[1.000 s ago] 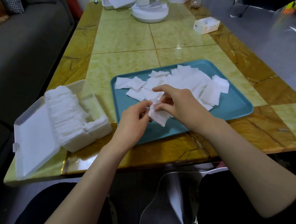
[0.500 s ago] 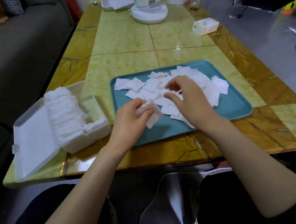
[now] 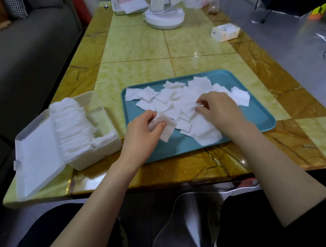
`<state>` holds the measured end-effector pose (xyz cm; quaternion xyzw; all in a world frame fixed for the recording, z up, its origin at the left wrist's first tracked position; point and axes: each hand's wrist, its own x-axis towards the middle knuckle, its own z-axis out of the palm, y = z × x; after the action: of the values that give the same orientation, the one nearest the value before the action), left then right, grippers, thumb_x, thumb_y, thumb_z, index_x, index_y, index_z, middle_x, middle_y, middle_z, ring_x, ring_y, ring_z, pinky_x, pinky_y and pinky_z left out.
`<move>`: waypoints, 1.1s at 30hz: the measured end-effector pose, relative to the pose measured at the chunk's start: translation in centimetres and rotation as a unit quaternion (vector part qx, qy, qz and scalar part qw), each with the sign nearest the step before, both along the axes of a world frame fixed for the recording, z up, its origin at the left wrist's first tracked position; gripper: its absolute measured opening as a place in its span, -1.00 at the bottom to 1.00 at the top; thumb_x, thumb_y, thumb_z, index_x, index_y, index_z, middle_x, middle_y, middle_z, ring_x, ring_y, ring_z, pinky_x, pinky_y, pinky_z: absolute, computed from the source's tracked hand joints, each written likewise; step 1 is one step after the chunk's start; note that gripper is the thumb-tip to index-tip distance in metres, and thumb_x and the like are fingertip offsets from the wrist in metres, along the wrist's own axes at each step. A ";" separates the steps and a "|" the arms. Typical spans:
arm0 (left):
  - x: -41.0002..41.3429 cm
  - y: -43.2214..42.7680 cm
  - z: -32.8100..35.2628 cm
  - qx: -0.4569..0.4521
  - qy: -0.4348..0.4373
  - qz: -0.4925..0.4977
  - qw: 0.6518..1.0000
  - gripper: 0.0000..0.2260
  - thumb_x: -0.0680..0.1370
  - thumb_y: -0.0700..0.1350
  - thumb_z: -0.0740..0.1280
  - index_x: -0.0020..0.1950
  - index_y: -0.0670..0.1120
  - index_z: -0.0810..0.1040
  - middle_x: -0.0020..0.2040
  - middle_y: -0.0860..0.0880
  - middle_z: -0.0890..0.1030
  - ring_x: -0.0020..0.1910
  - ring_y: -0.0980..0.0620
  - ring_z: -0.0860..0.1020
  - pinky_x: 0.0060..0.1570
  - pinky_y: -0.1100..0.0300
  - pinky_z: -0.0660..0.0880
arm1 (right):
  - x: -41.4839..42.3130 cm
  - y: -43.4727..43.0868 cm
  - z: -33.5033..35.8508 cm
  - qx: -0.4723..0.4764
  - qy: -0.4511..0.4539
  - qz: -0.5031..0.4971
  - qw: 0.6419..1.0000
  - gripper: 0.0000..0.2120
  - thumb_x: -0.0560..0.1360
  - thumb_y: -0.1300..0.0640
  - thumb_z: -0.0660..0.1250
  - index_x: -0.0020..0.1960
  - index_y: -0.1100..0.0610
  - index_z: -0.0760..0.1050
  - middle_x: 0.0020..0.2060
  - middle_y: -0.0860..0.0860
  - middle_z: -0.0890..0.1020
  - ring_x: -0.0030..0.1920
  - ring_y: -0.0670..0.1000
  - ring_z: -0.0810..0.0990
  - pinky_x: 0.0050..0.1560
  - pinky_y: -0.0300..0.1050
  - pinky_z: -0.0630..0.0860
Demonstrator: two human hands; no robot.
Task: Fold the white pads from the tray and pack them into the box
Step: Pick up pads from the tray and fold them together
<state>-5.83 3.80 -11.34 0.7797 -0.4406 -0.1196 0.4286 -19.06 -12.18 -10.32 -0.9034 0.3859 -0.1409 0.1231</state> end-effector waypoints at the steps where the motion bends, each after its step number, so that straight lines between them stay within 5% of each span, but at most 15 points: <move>1: 0.1 0.0 0.0 0.000 0.001 0.004 1.000 -0.81 0.53 -0.11 0.34 -0.16 -0.21 0.48 -0.26 -0.14 0.53 -0.31 0.05 0.40 -0.38 0.26 0.23 | 0.2 0.7 0.1 0.001 0.000 0.017 1.000 -0.78 0.54 0.08 0.28 0.08 0.18 0.56 -0.03 0.09 0.59 0.01 0.09 0.52 -0.09 -0.15 0.32; 10: 0.6 -0.2 0.1 -0.010 0.000 0.044 0.999 -0.79 0.53 -0.10 0.33 -0.20 -0.20 0.42 -0.36 -0.02 0.41 -0.35 0.07 0.34 -0.38 0.28 0.25 | 1.0 4.4 0.7 -0.017 -0.028 0.098 0.995 -0.76 0.57 0.03 0.22 0.04 0.15 0.57 -0.08 0.02 0.58 -0.03 0.03 0.51 -0.11 -0.12 0.38; 13: 0.9 -0.1 0.1 -0.016 0.003 0.047 0.999 -0.79 0.54 -0.10 0.33 -0.20 -0.20 0.42 -0.35 -0.01 0.41 -0.35 0.08 0.34 -0.38 0.28 0.25 | 1.3 4.0 0.8 -0.043 -0.073 0.095 0.992 -0.75 0.55 0.13 0.27 0.21 0.15 0.47 0.12 0.03 0.53 0.18 0.04 0.43 0.07 -0.11 0.37; 16: 1.0 -0.1 0.3 -0.028 0.008 0.049 0.998 -0.80 0.54 -0.11 0.32 -0.21 -0.19 0.42 -0.36 0.00 0.40 -0.35 0.09 0.33 -0.38 0.31 0.26 | 1.5 3.3 0.0 -0.003 0.009 0.100 0.995 -0.59 0.55 0.12 0.26 0.38 0.11 0.32 0.27 0.03 0.46 0.27 0.05 0.38 0.12 -0.12 0.31; 22: 0.9 0.2 0.6 -0.048 0.018 0.058 0.997 -0.81 0.55 -0.13 0.31 -0.22 -0.16 0.41 -0.37 0.03 0.38 -0.38 0.13 0.31 -0.38 0.35 0.28 | 2.0 3.3 -0.2 -0.043 0.025 0.074 0.996 -0.85 0.56 0.13 0.24 0.05 0.13 0.54 -0.01 0.04 0.56 0.06 0.04 0.45 -0.11 -0.12 0.36; 25: 0.9 0.3 0.6 -0.047 0.017 0.055 0.997 -0.81 0.55 -0.13 0.31 -0.17 -0.23 0.44 -0.35 -0.02 0.40 -0.37 0.12 0.30 -0.38 0.35 0.27 | 2.1 3.2 -0.1 -0.064 0.001 0.084 0.994 -0.84 0.54 0.13 0.27 0.10 0.14 0.48 0.08 0.05 0.51 0.12 0.05 0.40 0.00 -0.13 0.32; 29: 0.8 0.5 0.7 -0.048 0.021 0.056 0.997 -0.80 0.55 -0.14 0.31 -0.19 -0.24 0.42 -0.37 0.03 0.34 -0.37 0.15 0.28 -0.37 0.37 0.29 | 2.5 2.9 -0.1 0.033 0.035 0.092 0.995 -0.59 0.54 0.07 0.29 0.36 0.10 0.35 0.19 0.04 0.53 0.20 0.07 0.43 0.05 -0.09 0.34; 33: 0.8 0.4 0.6 -0.041 0.025 0.049 0.998 -0.79 0.54 -0.13 0.32 -0.22 -0.21 0.40 -0.38 0.04 0.33 -0.39 0.15 0.28 -0.39 0.36 0.27 | 2.8 2.5 -0.5 0.004 0.034 0.077 0.996 -0.77 0.58 0.14 0.18 0.18 0.16 0.51 0.07 0.09 0.58 0.09 0.10 0.48 0.01 -0.02 0.43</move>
<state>-5.06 4.19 -10.70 0.7790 -0.3957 -0.1000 0.4760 -16.23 -9.73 -10.86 -0.9341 0.3197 -0.0988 0.1244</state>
